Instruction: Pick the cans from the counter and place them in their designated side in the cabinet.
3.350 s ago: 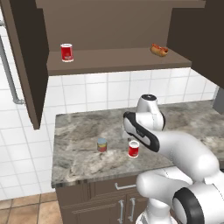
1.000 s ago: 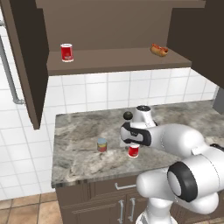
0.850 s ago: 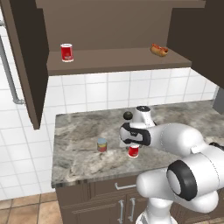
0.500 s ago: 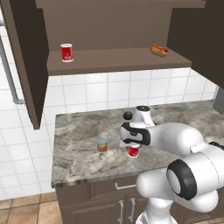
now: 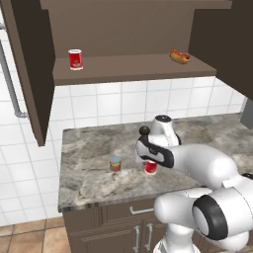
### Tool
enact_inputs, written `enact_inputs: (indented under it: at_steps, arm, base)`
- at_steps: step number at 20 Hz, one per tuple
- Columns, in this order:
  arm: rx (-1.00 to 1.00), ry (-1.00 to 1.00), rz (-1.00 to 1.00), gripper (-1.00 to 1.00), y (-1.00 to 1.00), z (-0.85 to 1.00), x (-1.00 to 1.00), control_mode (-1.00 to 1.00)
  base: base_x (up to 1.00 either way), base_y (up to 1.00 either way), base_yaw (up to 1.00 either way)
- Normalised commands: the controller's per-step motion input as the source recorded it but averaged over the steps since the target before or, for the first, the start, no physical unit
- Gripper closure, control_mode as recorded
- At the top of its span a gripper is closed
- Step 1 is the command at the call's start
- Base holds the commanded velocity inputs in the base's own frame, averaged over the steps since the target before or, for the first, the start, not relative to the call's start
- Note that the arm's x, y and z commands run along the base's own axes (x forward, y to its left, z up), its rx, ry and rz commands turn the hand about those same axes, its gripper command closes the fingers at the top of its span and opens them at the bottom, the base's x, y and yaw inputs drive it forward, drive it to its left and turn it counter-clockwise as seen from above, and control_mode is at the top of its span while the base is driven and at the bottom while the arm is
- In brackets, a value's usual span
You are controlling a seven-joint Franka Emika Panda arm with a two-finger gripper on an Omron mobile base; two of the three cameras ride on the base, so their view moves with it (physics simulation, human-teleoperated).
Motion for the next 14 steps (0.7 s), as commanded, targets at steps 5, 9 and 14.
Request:
enact_inputs:
  at_steps: [5,9,14]
  arm:
    - [0.0,-0.06,0.03,1.0,0.0,0.54,-0.05,-1.0]
    - [0.0,-0.05,0.05,1.0,0.04,0.53,-0.01,-1.0]
    - [0.0,-0.04,0.06,1.0,0.07,0.5,-0.04,-1.0]
  base:
    - [0.0,0.0,0.0]
    - [0.0,0.0,0.0]
    - [0.0,0.0,0.0]
